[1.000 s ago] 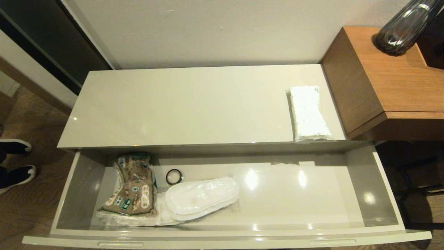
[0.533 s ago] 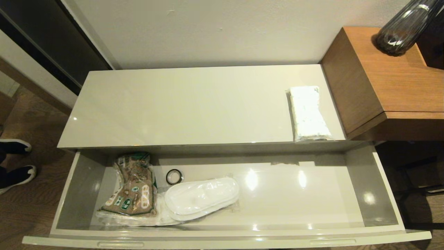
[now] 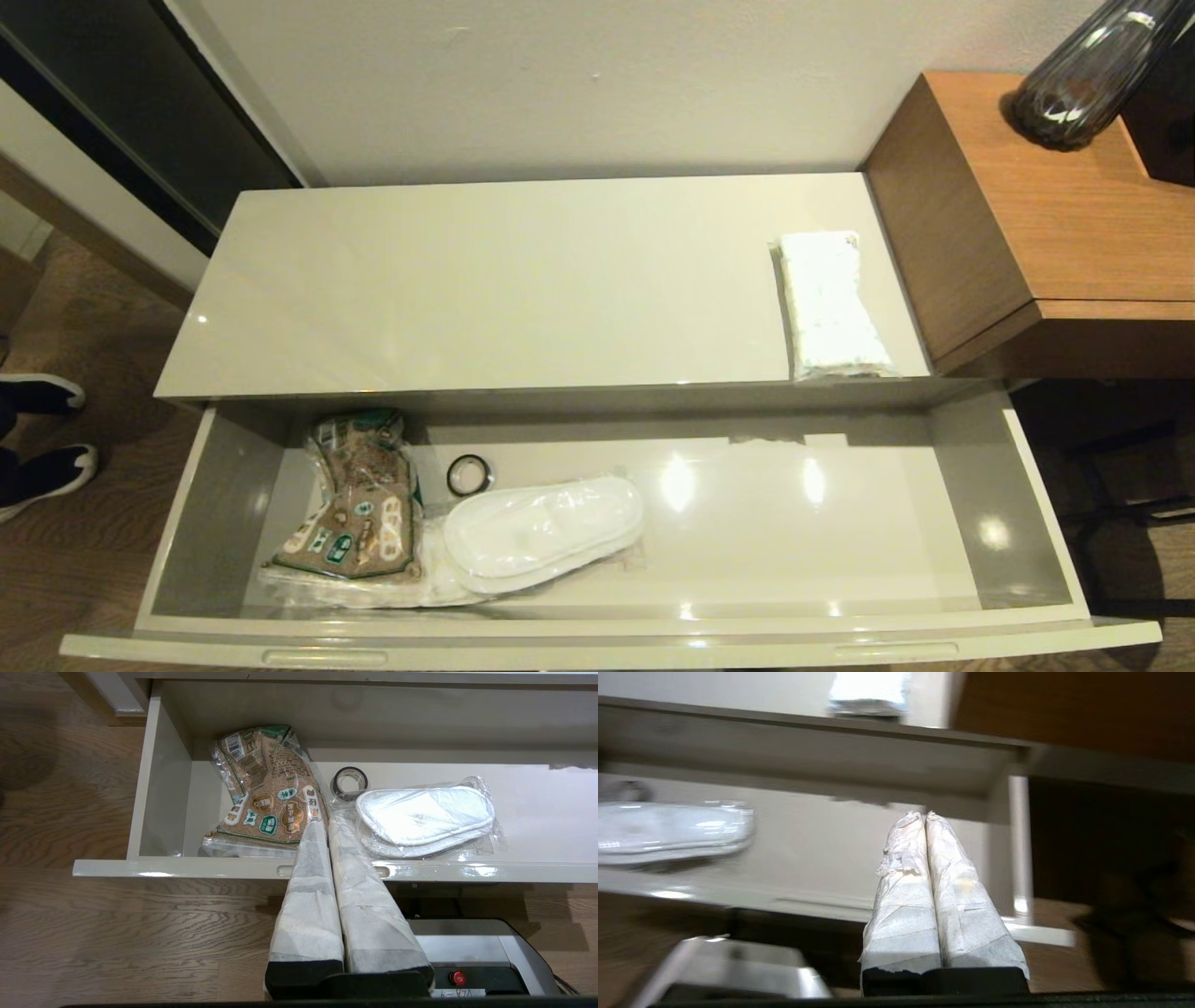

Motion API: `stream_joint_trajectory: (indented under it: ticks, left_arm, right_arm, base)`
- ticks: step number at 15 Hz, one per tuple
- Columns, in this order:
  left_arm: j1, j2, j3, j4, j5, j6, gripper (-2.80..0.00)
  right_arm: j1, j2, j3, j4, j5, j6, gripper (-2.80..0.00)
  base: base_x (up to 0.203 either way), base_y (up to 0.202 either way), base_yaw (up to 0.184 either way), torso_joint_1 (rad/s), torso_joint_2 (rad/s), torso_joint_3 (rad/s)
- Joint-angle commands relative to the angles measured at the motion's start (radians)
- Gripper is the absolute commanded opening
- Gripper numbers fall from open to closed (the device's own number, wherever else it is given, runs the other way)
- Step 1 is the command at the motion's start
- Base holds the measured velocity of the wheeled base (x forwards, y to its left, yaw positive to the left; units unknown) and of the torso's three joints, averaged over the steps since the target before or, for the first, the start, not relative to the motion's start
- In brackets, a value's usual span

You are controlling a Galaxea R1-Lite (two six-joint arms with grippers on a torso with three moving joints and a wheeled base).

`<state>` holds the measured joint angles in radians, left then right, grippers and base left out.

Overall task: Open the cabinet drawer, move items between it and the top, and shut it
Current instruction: Take out the disposable slippers from the drawer

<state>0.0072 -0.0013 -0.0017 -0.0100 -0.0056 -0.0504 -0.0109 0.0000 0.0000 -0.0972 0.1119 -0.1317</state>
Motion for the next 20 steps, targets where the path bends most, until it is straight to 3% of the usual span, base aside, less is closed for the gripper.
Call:
stream_joint_trajectory:
  ticks: [1,2,3,6,8,20]
  left_arm:
    - [0.0,0.001,0.0,-0.001,-0.001,-0.002,-2.8]
    - [0.0,0.001,0.0,-0.001,-0.001,0.0,-2.8]
    - [0.0,0.001,0.0,-0.001,-0.001,-0.001,-2.8]
    - [0.0,0.001,0.0,-0.001,-0.001,-0.002,-2.8]
    - [0.0,0.001,0.0,-0.001,-0.001,-0.002,-2.8]
    - [0.0,0.001,0.0,-0.001,-0.001,-0.002,-2.8]
  right_arm:
    - [0.001,0.003,-0.009,0.022,0.034,0.11,-2.8]
    - [0.001,0.003,-0.013,0.037,0.038,0.173,-2.8]
    - [0.001,0.003,-0.012,0.027,0.03,0.158,-2.8]
    - [0.0,0.003,0.001,0.017,-0.075,0.038,-2.8]
    - [0.002,0.003,0.002,0.06,-0.09,-0.025,-2.8]
    - [0.002,0.003,0.002,0.062,-0.089,-0.016,-2.8]
  base:
    - [0.0,0.0,0.0,0.0,0.0,0.0]
    - [0.0,0.0,0.0,0.0,0.0,0.0]
    - [0.0,0.0,0.0,0.0,0.0,0.0]
    - [0.0,0.0,0.0,0.0,0.0,0.0]
    - [0.0,0.0,0.0,0.0,0.0,0.0]
    - [0.0,0.0,0.0,0.0,0.0,0.0]
